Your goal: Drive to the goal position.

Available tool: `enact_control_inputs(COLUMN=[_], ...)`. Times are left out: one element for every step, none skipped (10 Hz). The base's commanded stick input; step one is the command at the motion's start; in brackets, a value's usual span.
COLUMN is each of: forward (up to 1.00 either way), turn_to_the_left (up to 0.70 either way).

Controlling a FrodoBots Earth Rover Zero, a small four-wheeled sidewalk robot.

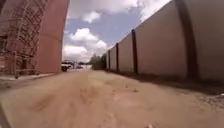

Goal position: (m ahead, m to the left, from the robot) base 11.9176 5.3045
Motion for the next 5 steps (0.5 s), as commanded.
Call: enact_control_inputs(forward=[0.6,0.6,0.6,0.6,0.6], turn_to_the_left=[0.0,0.0,0.0,0.0,0.0])
